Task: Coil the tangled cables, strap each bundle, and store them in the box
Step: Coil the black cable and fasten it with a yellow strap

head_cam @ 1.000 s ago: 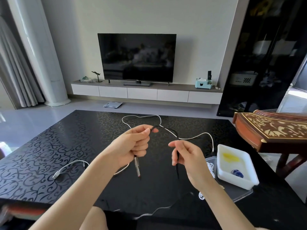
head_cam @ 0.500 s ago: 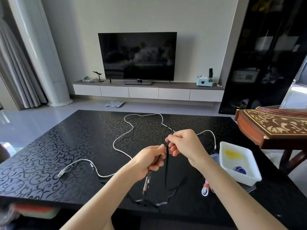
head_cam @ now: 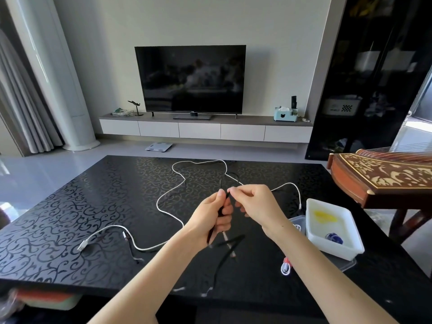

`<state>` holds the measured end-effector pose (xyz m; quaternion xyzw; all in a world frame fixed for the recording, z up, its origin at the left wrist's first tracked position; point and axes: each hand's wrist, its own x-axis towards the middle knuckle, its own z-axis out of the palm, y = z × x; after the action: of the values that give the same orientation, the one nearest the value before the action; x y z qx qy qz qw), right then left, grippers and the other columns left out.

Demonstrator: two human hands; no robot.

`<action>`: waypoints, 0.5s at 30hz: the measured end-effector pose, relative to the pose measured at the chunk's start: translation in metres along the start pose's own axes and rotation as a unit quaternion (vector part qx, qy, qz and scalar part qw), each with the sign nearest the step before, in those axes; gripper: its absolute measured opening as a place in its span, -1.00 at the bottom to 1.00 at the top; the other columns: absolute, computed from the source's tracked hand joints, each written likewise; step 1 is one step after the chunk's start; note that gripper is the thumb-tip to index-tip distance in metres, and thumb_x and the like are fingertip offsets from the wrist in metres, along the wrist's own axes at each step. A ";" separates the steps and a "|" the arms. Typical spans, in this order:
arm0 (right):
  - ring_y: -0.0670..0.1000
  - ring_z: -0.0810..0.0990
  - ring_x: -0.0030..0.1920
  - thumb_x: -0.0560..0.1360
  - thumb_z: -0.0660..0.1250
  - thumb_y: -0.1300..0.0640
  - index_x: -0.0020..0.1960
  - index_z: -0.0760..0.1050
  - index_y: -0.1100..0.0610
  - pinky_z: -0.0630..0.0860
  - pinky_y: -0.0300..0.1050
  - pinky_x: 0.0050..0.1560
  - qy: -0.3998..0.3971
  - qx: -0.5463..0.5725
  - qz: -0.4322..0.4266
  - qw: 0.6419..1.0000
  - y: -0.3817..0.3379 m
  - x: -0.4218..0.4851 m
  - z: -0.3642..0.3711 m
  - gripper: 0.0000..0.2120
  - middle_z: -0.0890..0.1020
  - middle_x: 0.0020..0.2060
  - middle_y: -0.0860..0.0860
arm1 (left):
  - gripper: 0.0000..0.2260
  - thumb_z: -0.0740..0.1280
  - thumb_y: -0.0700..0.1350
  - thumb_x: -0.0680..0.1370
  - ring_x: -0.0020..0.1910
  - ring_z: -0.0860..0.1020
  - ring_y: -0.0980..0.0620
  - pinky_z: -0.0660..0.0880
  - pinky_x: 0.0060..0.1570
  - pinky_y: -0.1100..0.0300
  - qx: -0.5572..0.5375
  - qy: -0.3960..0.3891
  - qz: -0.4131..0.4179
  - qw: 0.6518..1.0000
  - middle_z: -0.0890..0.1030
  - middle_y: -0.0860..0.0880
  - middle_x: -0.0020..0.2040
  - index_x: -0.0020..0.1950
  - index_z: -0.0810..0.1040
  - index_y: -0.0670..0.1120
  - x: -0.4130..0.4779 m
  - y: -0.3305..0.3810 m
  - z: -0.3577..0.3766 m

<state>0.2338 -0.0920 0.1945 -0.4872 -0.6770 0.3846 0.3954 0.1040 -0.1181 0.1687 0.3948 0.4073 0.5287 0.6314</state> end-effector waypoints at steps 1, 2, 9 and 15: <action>-0.20 0.53 -0.41 0.55 0.27 0.01 -0.19 0.63 0.14 0.45 -0.29 -0.28 -0.013 0.018 0.010 1.000 0.005 -0.004 0.002 -0.73 0.60 -0.40 -0.06 | -0.66 0.04 0.03 0.67 -0.59 0.21 0.17 0.21 -0.64 0.34 -0.025 0.014 0.008 1.000 0.32 0.05 -0.46 -0.26 0.30 -0.08 0.002 0.002 -0.001; -0.19 0.59 -0.33 0.56 0.24 -0.04 -0.14 0.63 0.08 0.47 -0.28 -0.21 -0.032 0.033 0.020 0.999 0.011 -0.009 0.005 -0.73 0.65 -0.34 -0.07 | -0.65 0.04 0.03 0.67 -0.60 0.17 0.18 0.16 -0.66 0.35 -0.044 0.028 0.022 0.998 0.27 0.06 -0.46 -0.27 0.29 -0.07 0.005 0.004 -0.002; 0.03 0.61 0.16 0.49 0.03 -0.21 0.18 0.53 0.22 0.33 -0.11 0.31 -0.243 0.275 0.097 0.925 0.050 -0.046 0.022 -0.40 0.67 0.03 0.17 | -0.65 0.00 0.06 0.67 -0.64 0.22 0.19 0.16 -0.67 0.37 -0.190 0.090 0.089 0.974 0.31 0.07 -0.51 -0.22 0.30 -0.09 0.019 0.023 -0.008; 0.16 0.59 -0.22 0.58 0.10 -0.10 -0.27 0.52 0.23 0.46 0.10 0.23 -0.305 0.398 0.076 0.862 0.057 -0.054 0.014 -0.52 0.54 -0.38 0.17 | -0.66 0.04 0.05 0.66 -0.61 0.34 0.14 0.16 -0.69 0.37 -0.197 0.143 0.110 0.964 0.36 0.01 -0.49 -0.21 0.33 -0.12 0.023 0.042 -0.016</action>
<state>0.2530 -0.1329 0.1286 -0.1973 -0.5138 0.7796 0.2990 0.0771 -0.0885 0.2003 0.2250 0.3351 0.7157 0.5699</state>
